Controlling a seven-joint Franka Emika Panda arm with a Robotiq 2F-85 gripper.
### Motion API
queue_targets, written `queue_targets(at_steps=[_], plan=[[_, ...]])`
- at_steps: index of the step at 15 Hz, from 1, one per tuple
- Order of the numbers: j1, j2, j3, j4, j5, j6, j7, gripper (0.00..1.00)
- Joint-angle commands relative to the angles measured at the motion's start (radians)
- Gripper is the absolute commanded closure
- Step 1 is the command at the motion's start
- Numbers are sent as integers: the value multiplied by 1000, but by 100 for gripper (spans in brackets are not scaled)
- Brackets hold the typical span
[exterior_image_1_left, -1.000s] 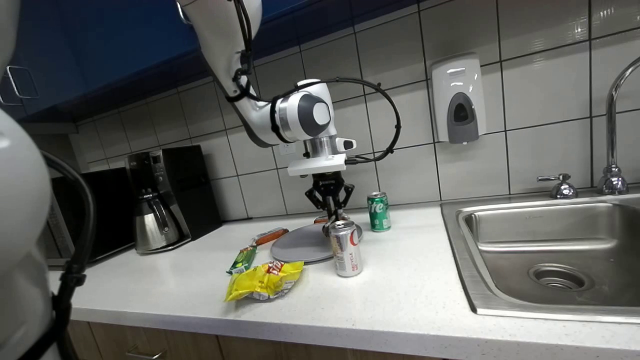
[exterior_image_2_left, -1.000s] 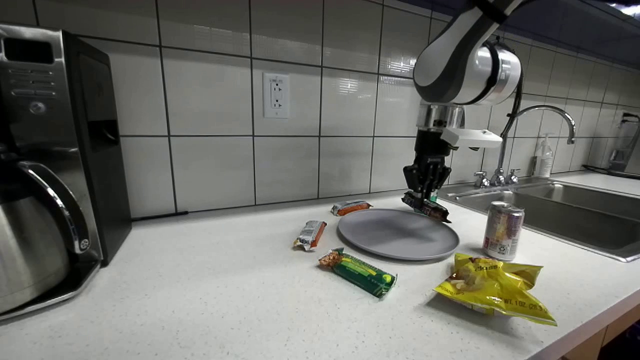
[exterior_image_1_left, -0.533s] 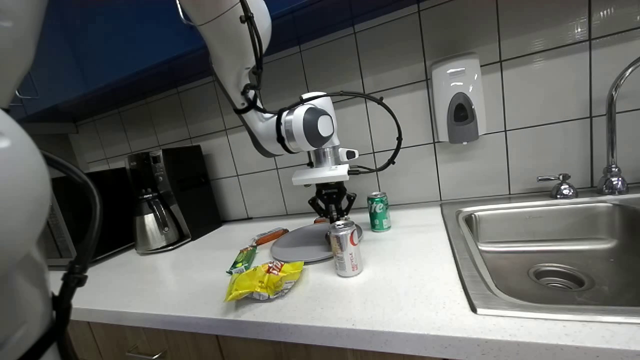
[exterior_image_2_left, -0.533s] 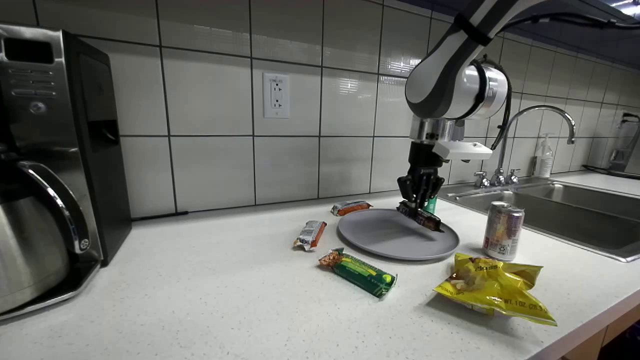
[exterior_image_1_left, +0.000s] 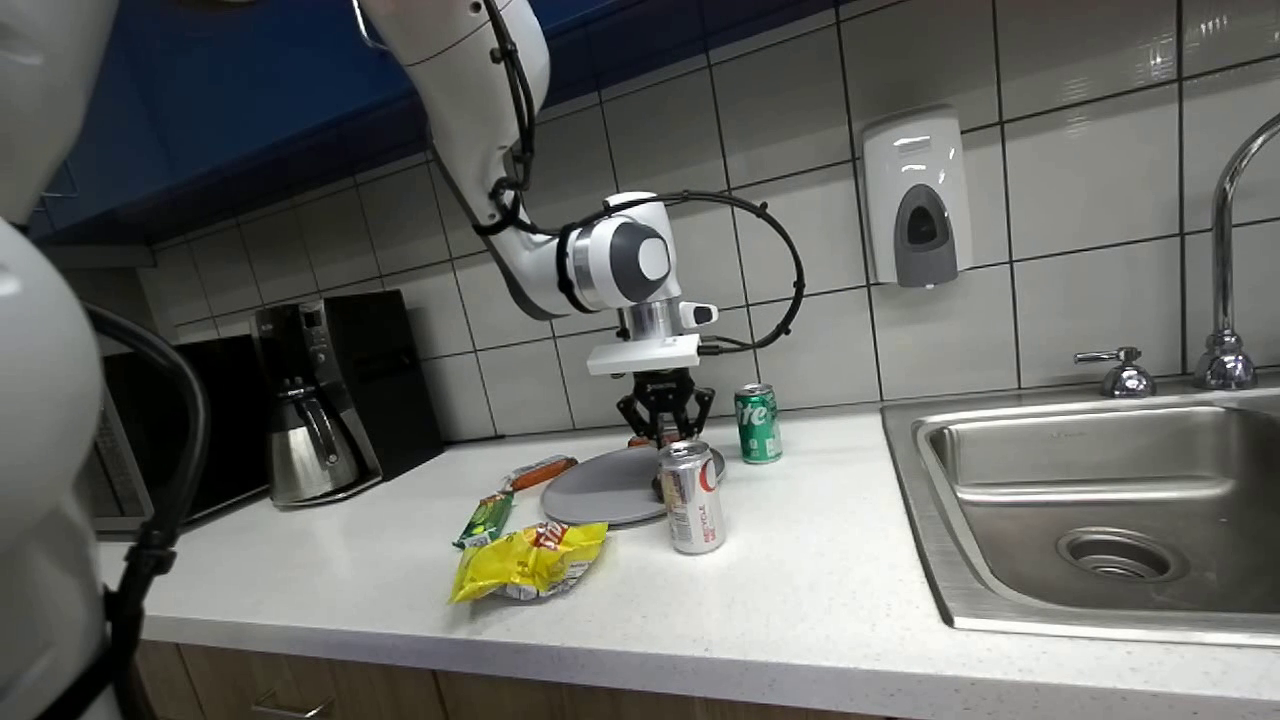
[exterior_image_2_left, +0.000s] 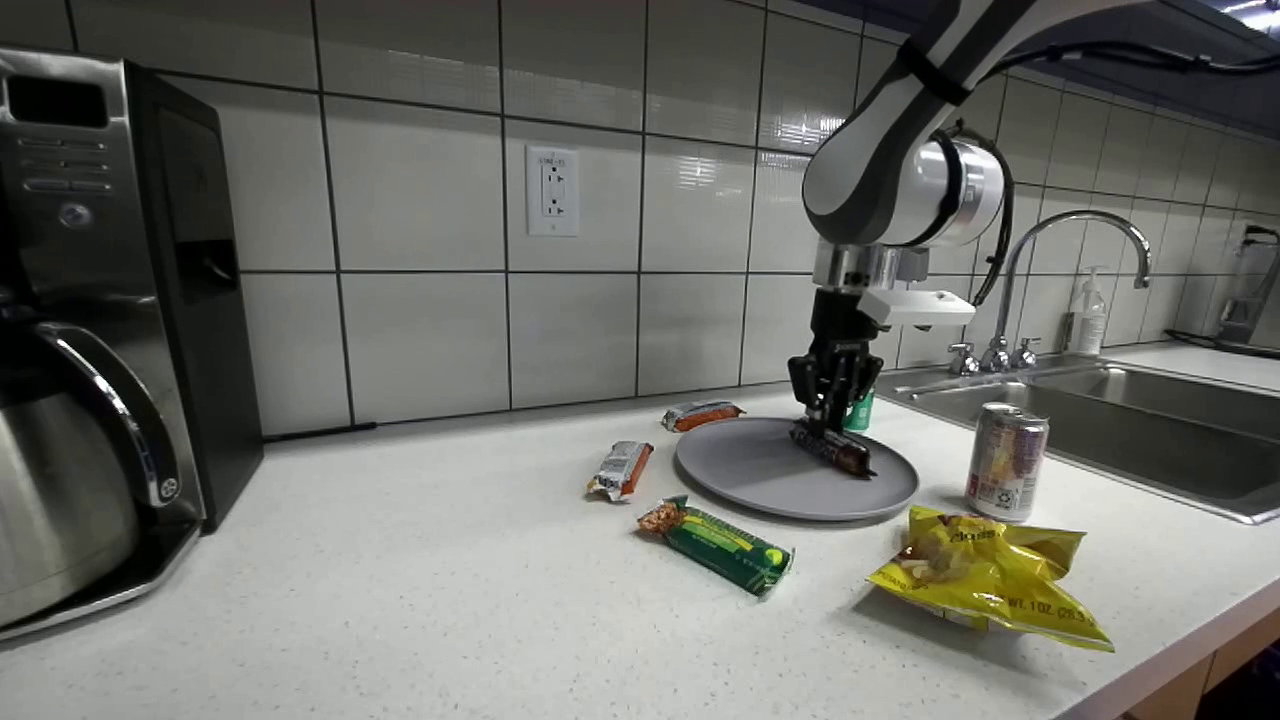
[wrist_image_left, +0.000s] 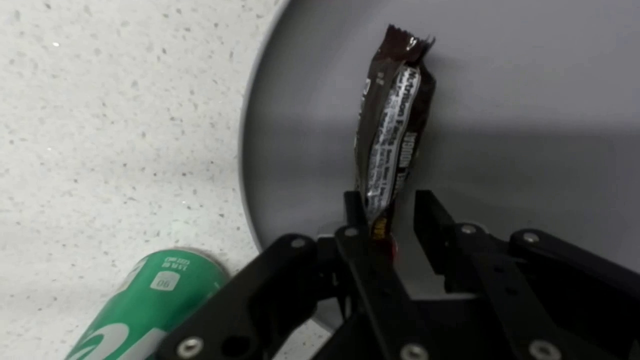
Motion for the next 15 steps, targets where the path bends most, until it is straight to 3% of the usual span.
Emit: queue_targets(at_steps=[1, 6, 15], plan=[[-9, -19, 10, 9, -4, -19, -1, 36], [-8, -42, 7, 9, 0, -16, 10, 1], [-4, -29, 7, 80, 0, -16, 20, 0]])
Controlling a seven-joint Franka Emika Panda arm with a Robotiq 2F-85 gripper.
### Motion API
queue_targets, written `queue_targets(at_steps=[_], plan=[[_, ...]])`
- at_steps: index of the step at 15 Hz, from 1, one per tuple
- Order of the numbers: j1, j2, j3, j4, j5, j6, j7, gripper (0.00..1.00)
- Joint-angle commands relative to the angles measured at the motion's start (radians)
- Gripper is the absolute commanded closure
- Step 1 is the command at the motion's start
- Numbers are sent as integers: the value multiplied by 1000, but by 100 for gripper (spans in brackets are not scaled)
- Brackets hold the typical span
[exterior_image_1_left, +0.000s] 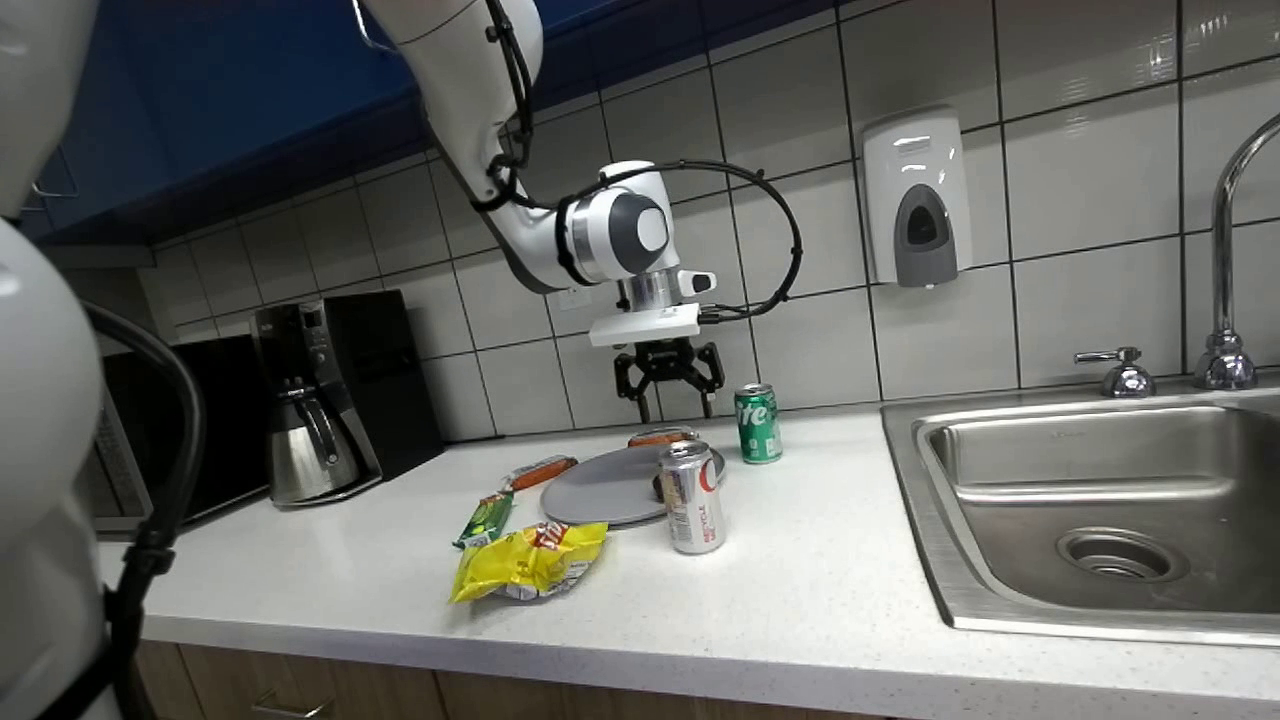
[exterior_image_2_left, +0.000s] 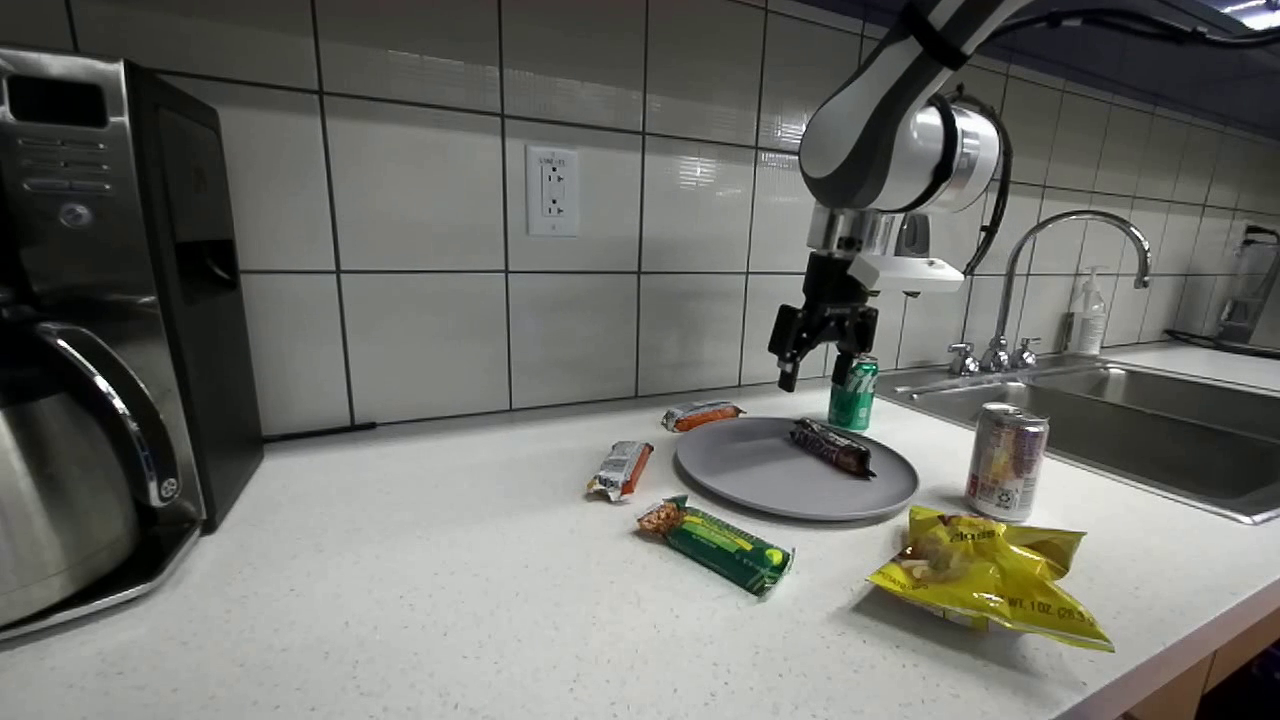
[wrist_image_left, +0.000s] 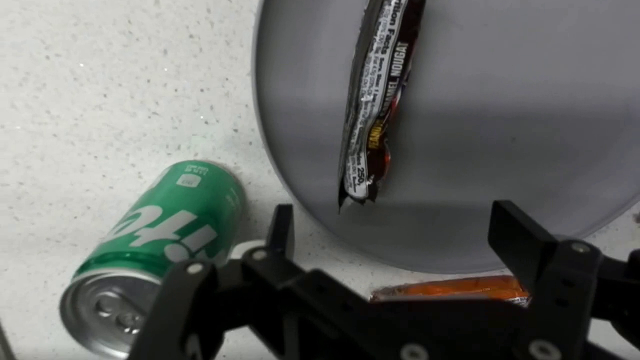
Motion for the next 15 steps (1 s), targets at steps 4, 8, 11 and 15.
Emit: queue_targets(at_steps=[4, 8, 11, 15], plan=[[5, 14, 8, 58, 3, -14, 44, 0], [27, 41, -4, 93, -5, -4, 123, 0], [49, 76, -13, 140, -5, -16, 216, 0], [90, 124, -39, 206, -17, -29, 362, 0]])
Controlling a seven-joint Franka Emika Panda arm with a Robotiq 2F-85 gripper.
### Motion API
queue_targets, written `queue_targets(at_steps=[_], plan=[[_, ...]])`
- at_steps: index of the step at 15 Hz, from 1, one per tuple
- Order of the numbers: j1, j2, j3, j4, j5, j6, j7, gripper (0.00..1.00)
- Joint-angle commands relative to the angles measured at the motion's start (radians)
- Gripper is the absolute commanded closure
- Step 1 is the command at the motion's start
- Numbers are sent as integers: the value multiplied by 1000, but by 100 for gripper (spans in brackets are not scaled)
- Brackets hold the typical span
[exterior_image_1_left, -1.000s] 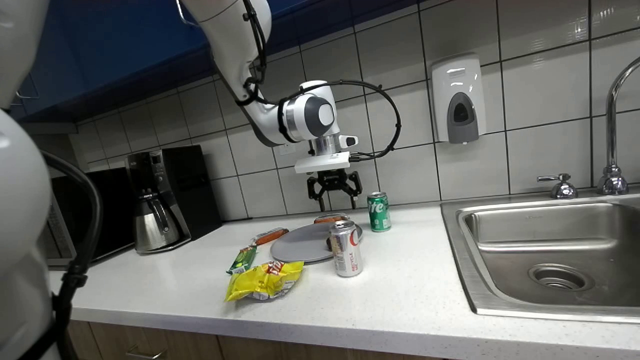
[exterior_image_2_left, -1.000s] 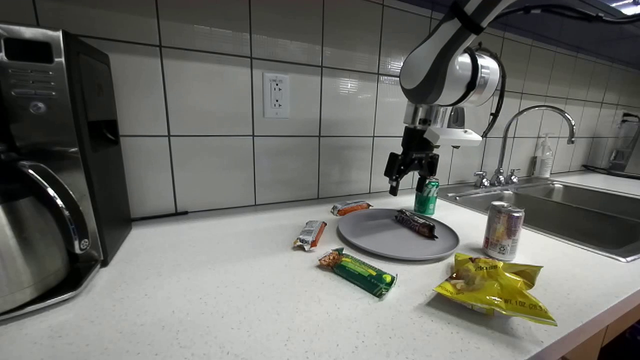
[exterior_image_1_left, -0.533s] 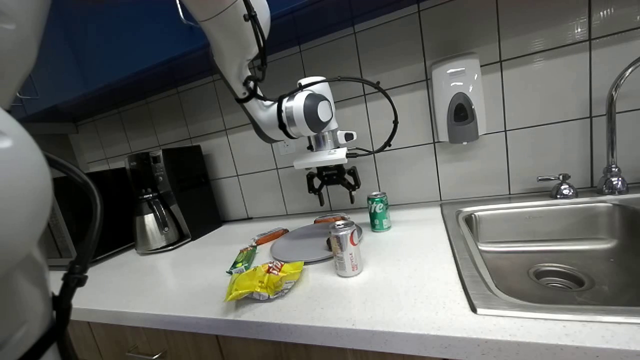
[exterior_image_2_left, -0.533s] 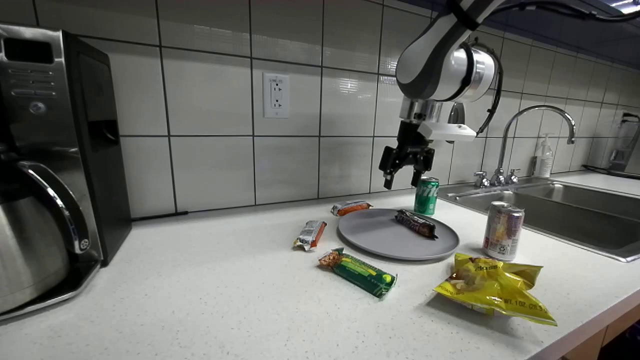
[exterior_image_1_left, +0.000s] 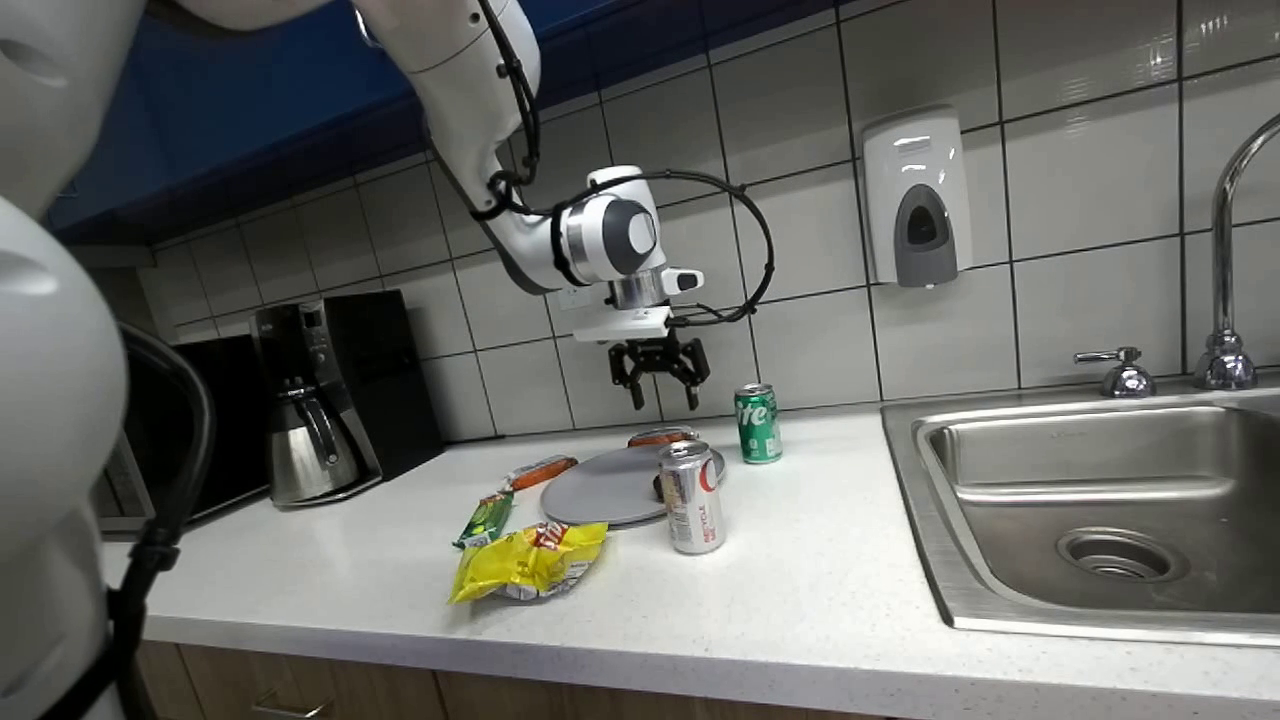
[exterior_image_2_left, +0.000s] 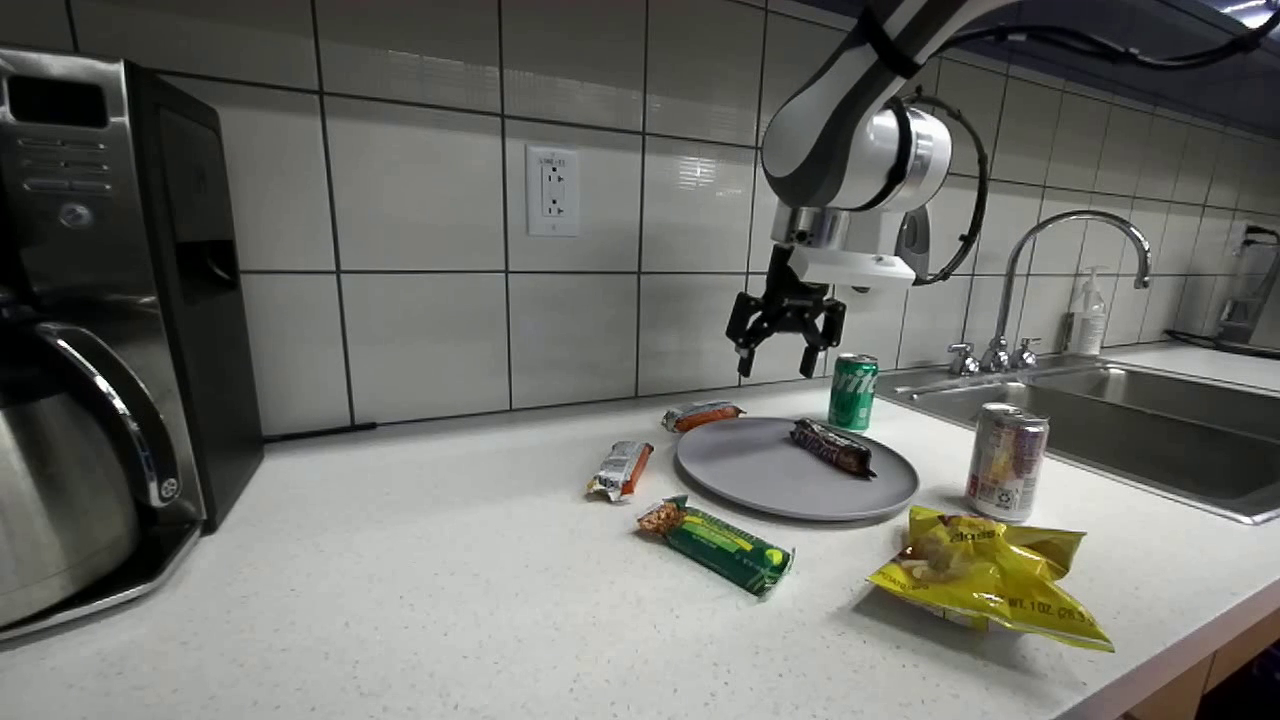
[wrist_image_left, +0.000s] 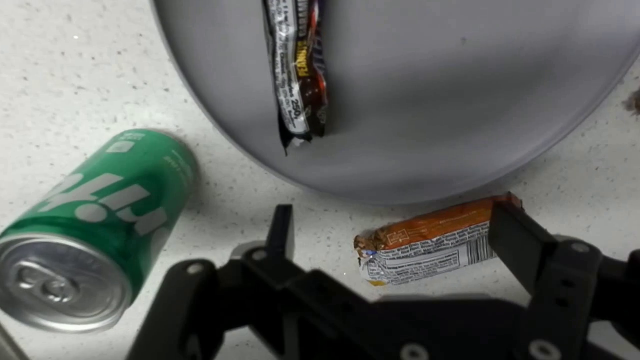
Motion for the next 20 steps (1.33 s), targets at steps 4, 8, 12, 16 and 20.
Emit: queue_targets(at_steps=[4, 8, 12, 16, 20], plan=[[85, 91, -65, 136, -32, -46, 250, 0], [126, 138, -94, 194, -32, -73, 378, 0], [153, 190, -116, 263, -21, -92, 496, 0], [161, 236, -123, 334, -2, -132, 595, 0], [153, 282, -114, 410, 10, -176, 672, 0]])
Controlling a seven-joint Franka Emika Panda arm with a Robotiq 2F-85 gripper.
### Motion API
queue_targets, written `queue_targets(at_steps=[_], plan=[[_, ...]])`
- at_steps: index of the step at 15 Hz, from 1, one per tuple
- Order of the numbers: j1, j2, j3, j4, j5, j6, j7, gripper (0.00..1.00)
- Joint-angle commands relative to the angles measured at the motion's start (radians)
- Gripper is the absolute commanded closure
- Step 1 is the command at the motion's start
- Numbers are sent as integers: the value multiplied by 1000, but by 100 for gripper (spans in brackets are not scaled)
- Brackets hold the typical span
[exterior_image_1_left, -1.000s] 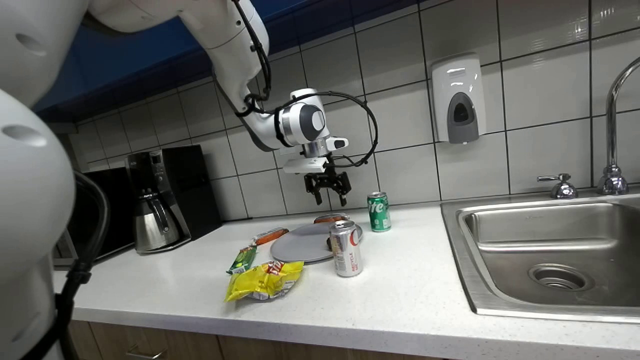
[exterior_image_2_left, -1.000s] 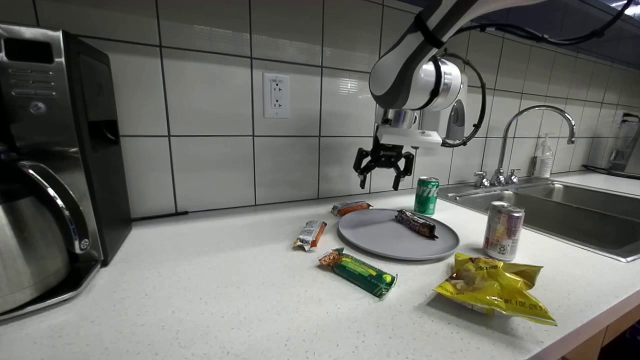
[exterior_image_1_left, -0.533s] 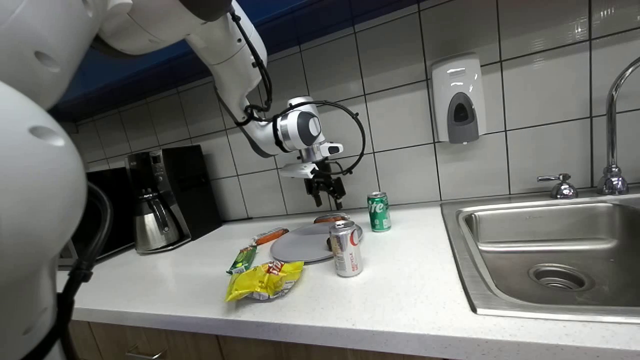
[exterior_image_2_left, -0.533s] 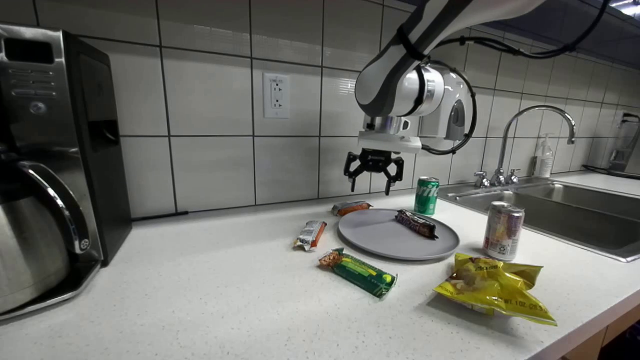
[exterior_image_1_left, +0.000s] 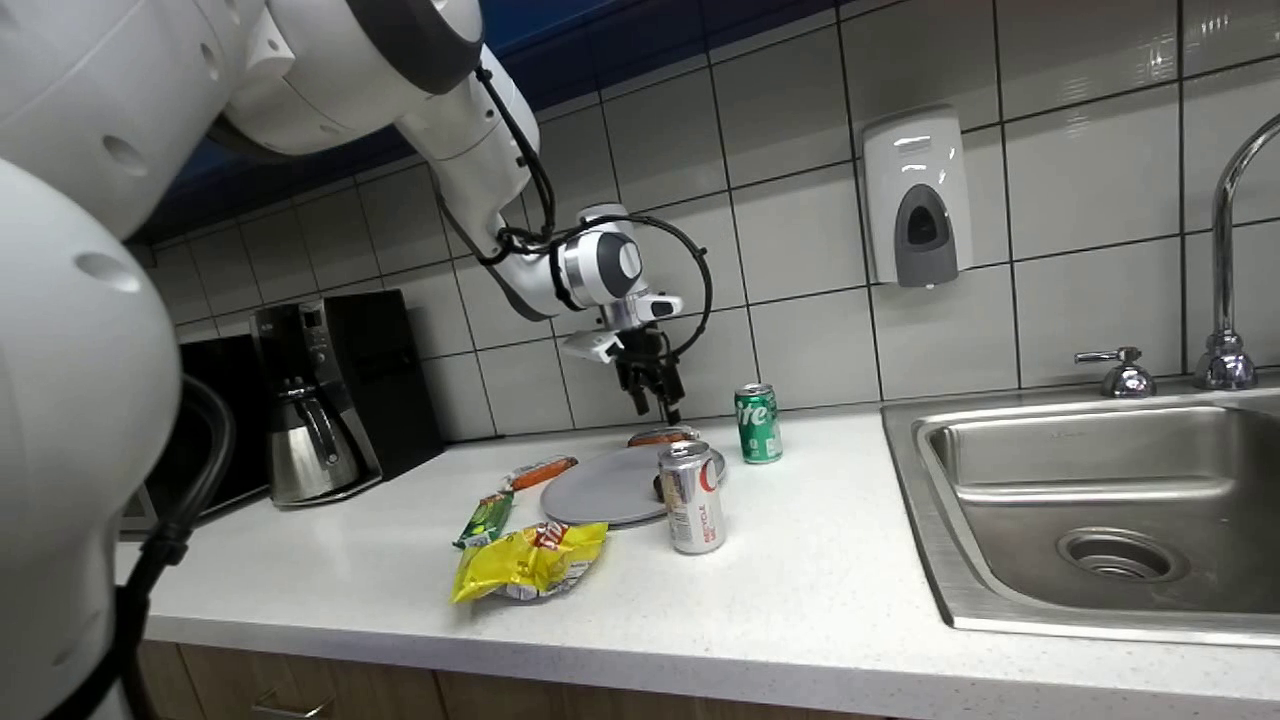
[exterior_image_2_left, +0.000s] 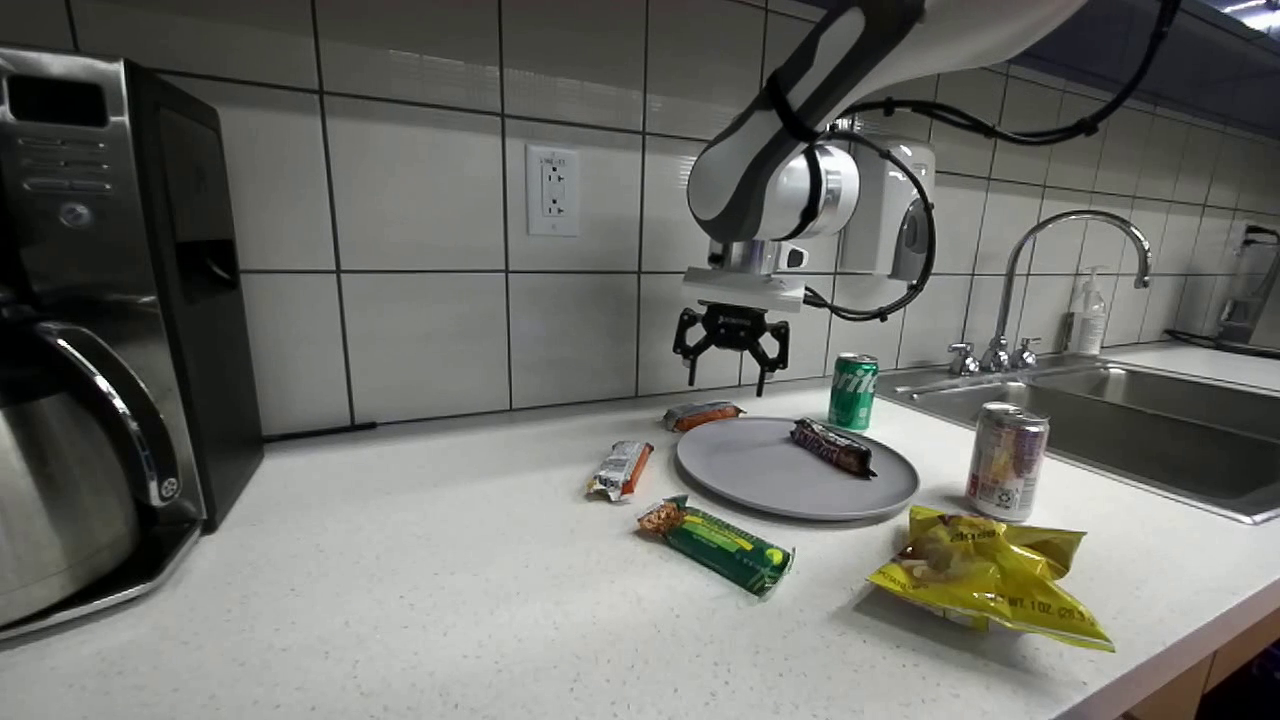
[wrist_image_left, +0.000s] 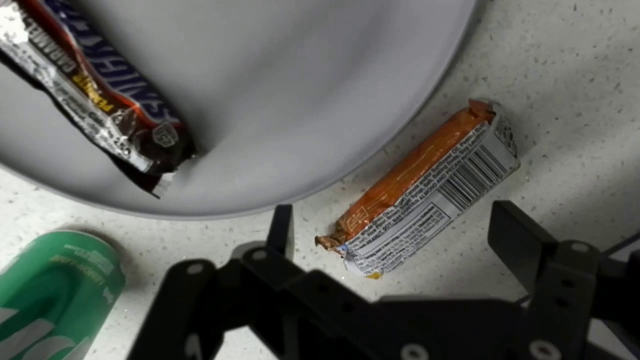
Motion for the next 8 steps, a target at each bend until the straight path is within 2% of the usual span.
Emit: queue_targets(at_steps=[1, 5, 6, 7, 8], plan=[[3, 61, -6, 117, 18, -75, 82, 0], [-1, 93, 3, 175, 22, -95, 131, 0], [-14, 86, 22, 167, 24, -76, 86, 0], [-2, 66, 5, 114, 6, -47, 101, 0], [-2, 69, 7, 120, 6, -47, 101, 0]])
